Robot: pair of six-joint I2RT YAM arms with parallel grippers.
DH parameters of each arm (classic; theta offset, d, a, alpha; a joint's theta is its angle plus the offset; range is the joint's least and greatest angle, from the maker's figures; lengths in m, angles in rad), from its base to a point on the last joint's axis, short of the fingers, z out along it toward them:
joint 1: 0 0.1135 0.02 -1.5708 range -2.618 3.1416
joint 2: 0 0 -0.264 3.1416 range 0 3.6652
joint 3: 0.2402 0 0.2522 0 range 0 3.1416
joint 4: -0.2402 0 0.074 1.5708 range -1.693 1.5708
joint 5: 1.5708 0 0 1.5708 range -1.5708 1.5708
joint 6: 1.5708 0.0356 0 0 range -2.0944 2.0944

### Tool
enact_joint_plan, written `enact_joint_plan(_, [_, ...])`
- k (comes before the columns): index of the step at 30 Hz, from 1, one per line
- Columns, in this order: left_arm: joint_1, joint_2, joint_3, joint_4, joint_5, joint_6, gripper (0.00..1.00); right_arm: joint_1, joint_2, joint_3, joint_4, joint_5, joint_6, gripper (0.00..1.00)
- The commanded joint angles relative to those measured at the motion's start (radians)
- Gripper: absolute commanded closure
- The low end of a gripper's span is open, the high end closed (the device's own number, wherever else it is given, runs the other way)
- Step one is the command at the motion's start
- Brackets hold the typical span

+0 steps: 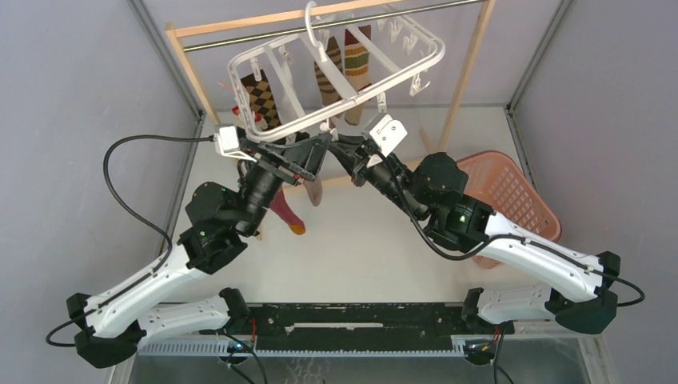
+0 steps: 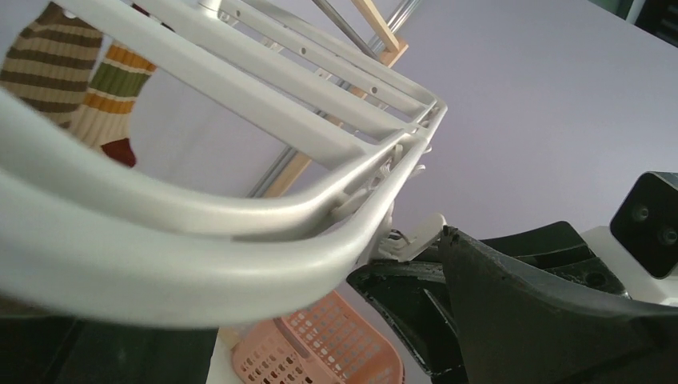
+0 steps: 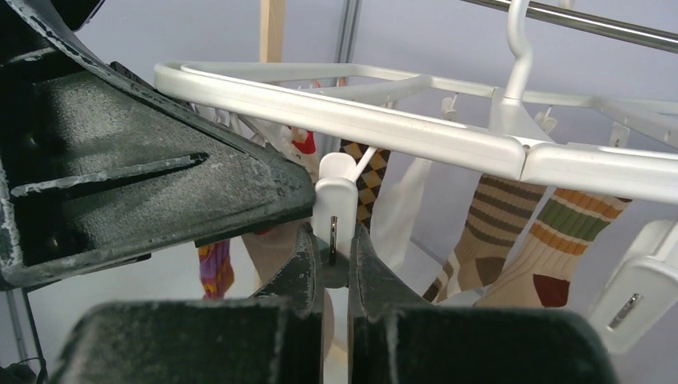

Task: Clip the socks to the hanger
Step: Open the clamp at the hanger.

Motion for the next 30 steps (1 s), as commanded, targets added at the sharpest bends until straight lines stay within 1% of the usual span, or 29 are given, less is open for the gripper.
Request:
enact_joint_plan(1, [0.006,0.034,0.092,0.023,0.045,-0.023,0.01,0.014,0.007,0.001,0.024,-0.040,0.021,1.00])
enact_joint_plan(6, [0.007,0.046,0.094,0.028,0.031,-0.022,0.07,0.013,0.006,0.001,0.016,-0.039,0.027,1.00])
enact_joint_plan(13, [0.007,0.070,0.118,0.020,0.031,-0.015,0.20,0.014,0.006,0.001,0.007,-0.043,0.030,1.00])
enact_joint_plan(14, [0.007,0.071,0.117,0.022,0.030,-0.015,0.22,0.013,0.006,0.001,0.005,-0.044,0.030,1.00])
enact_joint_plan(16, [0.007,0.072,0.117,0.025,0.032,-0.014,0.32,0.014,0.003,0.001,0.000,-0.051,0.031,1.00])
enact_joint_plan(17, [0.007,0.073,0.117,0.024,0.035,-0.013,0.35,0.013,0.002,0.002,-0.002,-0.053,0.029,1.00])
enact_joint_plan(22, [0.015,0.078,0.134,0.006,0.066,-0.011,0.37,0.013,-0.001,0.002,-0.018,-0.070,0.025,1.00])
enact_joint_plan(24, [0.019,0.080,0.136,0.005,0.074,-0.010,0.39,0.013,-0.003,0.002,-0.024,-0.078,0.028,1.00])
enact_joint_plan(28, [0.026,0.081,0.130,0.004,0.084,-0.015,0.52,0.015,-0.006,0.001,-0.036,-0.091,0.028,1.00])
enact_joint_plan(29, [0.028,0.080,0.128,0.004,0.086,-0.018,0.60,0.015,-0.005,0.001,-0.038,-0.091,0.028,1.00])
enact_joint_plan(30, [0.029,0.080,0.125,0.004,0.088,-0.021,0.65,0.016,-0.005,0.001,-0.040,-0.092,0.026,1.00])
